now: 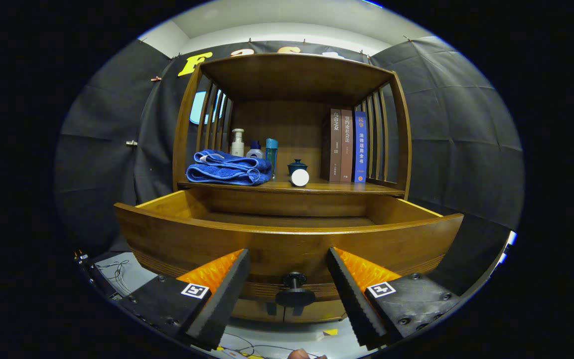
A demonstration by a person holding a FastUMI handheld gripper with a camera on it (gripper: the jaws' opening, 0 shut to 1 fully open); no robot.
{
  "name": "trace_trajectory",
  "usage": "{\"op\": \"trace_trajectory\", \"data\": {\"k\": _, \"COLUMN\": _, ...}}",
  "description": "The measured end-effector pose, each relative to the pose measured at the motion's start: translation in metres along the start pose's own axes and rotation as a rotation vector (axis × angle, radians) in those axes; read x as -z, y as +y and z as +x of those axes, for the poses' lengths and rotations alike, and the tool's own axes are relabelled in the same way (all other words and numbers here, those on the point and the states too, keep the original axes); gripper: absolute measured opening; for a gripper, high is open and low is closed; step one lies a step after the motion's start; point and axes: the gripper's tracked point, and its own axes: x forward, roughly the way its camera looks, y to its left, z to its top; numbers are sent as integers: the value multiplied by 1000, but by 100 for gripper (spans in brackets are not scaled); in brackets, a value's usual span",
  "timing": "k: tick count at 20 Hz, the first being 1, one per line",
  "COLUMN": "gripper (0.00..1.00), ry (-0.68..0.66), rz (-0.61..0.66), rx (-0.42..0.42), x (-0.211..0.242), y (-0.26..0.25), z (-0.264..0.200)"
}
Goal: Pull open the drawer, take out the items inside it, and place them on the countertop above the cabinet.
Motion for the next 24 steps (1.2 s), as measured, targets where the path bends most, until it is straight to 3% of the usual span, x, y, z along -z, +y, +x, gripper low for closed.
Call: {"op": "trace_trajectory", "data": {"k": 24, "gripper": 100, "ry": 47, "rz": 41, "rx": 17, "x": -19, "y": 8, "z": 163}}
